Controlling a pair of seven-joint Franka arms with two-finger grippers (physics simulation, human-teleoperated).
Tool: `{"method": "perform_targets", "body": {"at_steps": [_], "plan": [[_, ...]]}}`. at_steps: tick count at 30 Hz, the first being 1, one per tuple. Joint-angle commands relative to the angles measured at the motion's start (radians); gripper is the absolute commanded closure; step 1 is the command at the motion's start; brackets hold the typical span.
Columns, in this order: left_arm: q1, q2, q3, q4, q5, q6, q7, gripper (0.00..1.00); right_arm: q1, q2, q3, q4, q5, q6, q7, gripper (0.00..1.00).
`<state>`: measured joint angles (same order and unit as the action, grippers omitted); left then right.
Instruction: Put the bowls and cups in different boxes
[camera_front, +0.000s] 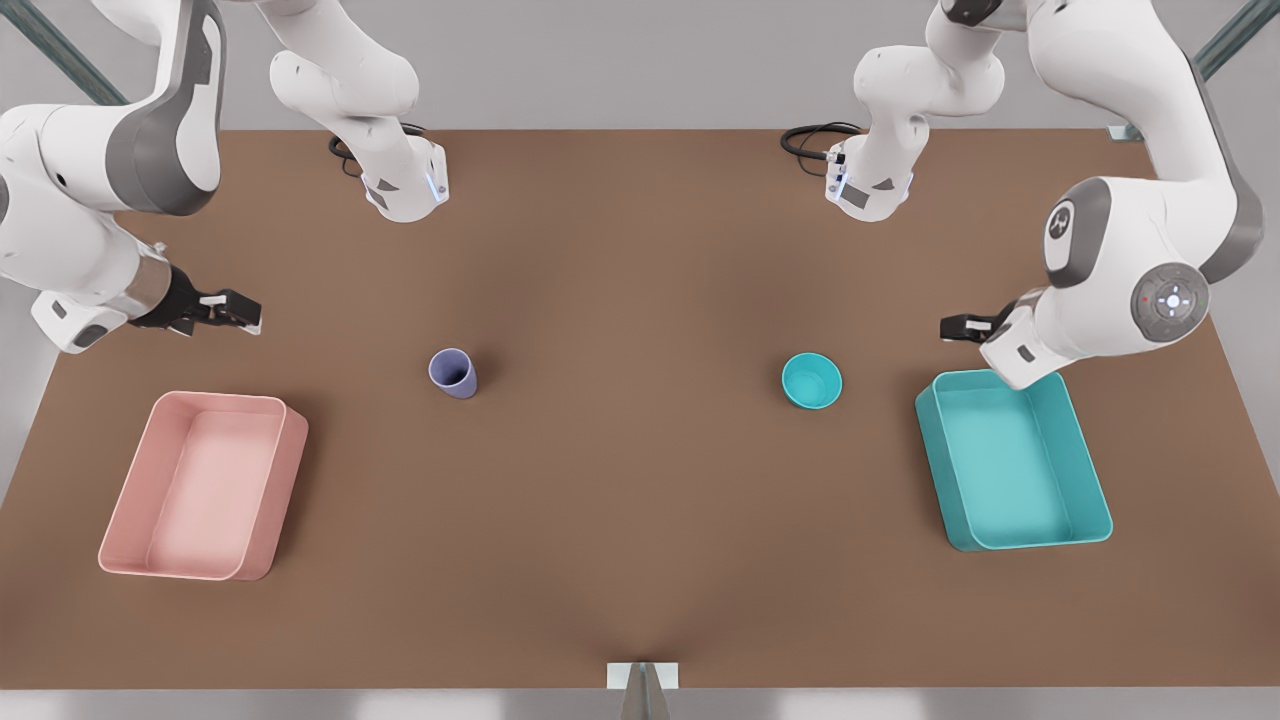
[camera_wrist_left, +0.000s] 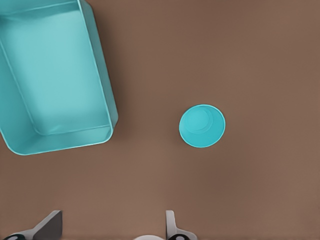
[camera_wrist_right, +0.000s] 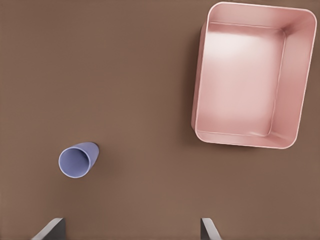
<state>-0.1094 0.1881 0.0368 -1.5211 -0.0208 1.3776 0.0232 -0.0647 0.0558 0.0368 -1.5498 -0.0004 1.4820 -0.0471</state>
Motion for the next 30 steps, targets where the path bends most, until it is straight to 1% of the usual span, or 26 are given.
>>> {"method": "perform_targets", "body": {"at_steps": [1, 2, 3, 4, 5, 6, 8, 10, 12, 13, 14, 16, 17, 19, 20, 23, 24, 25, 26, 27, 28, 29, 30], "plan": [[0.0, 0.001, 0.0, -0.01, -0.017, 0.008, -0.005, 0.0, -0.009, -0.004, 0.0, -0.003, 0.003, 0.0, -0.01, 0.0], [0.0, 0.001, 0.002, -0.014, -0.022, 0.008, -0.005, 0.0, -0.009, 0.002, 0.0, -0.001, 0.002, -0.002, -0.014, 0.0], [0.0, 0.016, 0.003, -0.051, -0.06, 0.023, -0.005, 0.0, -0.009, 0.018, -0.002, -0.009, 0.005, -0.006, -0.037, 0.0], [-0.001, 0.036, 0.005, -0.174, -0.172, 0.158, -0.003, 0.0, -0.006, 0.042, 0.0, -0.032, 0.022, 0.001, -0.086, 0.0], [-0.021, 0.039, 0.005, -0.339, -0.241, 0.389, 0.01, 0.0, 0.052, 0.082, 0.0, -0.065, 0.036, 0.032, -0.079, 0.0], [-0.023, 0.071, 0.005, -0.462, -0.344, 0.587, 0.13, 0.0, 0.108, 0.116, 0.0, -0.105, 0.036, 0.08, 0.018, 0.0], [-0.019, 0.114, 0.005, -0.557, -0.353, 0.747, 0.241, 0.0, 0.155, 0.124, 0.0, -0.234, 0.037, 0.236, 0.124, 0.0], [-0.021, 0.142, 0.005, -0.59, -0.39, 0.787, 0.325, 0.0, 0.178, 0.111, 0.002, -0.417, 0.071, 0.42, 0.153, 0.0], [-0.021, 0.177, 0.005, -0.6, -0.406, 0.883, 0.356, 0.0, 0.207, 0.124, 0.0, -0.447, 0.072, 0.457, 0.174, 0.0], [-0.027, 0.183, 0.003, -0.639, -0.409, 0.929, 0.357, 0.0, 0.212, 0.122, 0.002, -0.495, 0.072, 0.52, 0.188, 0.0], [-0.039, 0.194, 0.003, -0.648, -0.426, 0.939, 0.36, 0.0, 0.217, 0.122, 0.0, -0.52, 0.072, 0.552, 0.197, 0.0], [-0.058, 0.194, 0.003, -0.683, -0.427, 0.937, 0.36, 0.0, 0.221, 0.107, 0.002, -0.602, 0.1, 0.684, 0.242, 0.0], [-0.059, 0.191, 0.003, -0.679, -0.429, 0.939, 0.36, 0.0, 0.244, 0.067, 0.002, -0.682, 0.102, 0.777, 0.279, 0.0], [-0.061, 0.189, 0.002, -0.673, -0.429, 0.999, 0.36, 0.0, 0.284, 0.062, 0.002, -0.722, 0.111, 0.848, 0.355, 0.0], [-0.061, 0.189, 0.002, -0.673, -0.478, 0.997, 0.36, 0.0, 0.293, 0.067, 0.002, -0.733, 0.111, 0.859, 0.374, 0.0], [-0.079, 0.198, 0.0, -0.679, -0.482, 0.992, 0.362, 0.0, 0.295, 0.061, 0.002, -0.742, 0.111, 0.886, 0.374, 0.0], [-0.079, 0.203, 0.0, -0.677, -0.484, 0.992, 0.36, 0.03, 0.287, 0.055, 0.0, -0.742, 0.111, 0.886, 0.374, 0.0], [-0.079, 0.203, 0.0, -0.677, -0.484, 0.992, 0.36, 0.18, 0.284, 0.053, 0.0, -0.742, 0.111, 0.886, 0.374, 0.0], [-0.079, 0.211, -0.002, -0.677, -0.485, 0.992, 0.359, 0.36, 0.281, 0.055, 0.0, -0.742, 0.111, 0.888, 0.371, 0.0], [-0.081, 0.212, -0.002, -0.677, -0.511, 0.991, 0.36, 0.5, 0.275, 0.055, -0.002, -0.742, 0.111, 0.886, 0.359, 0.0], [-0.082, 0.211, -0.002, -0.676, -0.536, 0.979, 0.359, 0.71, 0.275, 0.061, -0.002, -0.742, 0.111, 0.886, 0.355, 0.0], [-0.082, 0.211, -0.002, -0.674, -0.538, 0.976, 0.359, 0.79, 0.275, 0.064, -0.003, -0.742, 0.109, 0.888, 0.354, 0.0], [-0.084, 0.211, -0.002, -0.674, -0.573, 0.976, 0.359, 0.79, 0.275, 0.076, -0.002, -0.742, 0.109, 0.897, 0.354, 0.0]]}}
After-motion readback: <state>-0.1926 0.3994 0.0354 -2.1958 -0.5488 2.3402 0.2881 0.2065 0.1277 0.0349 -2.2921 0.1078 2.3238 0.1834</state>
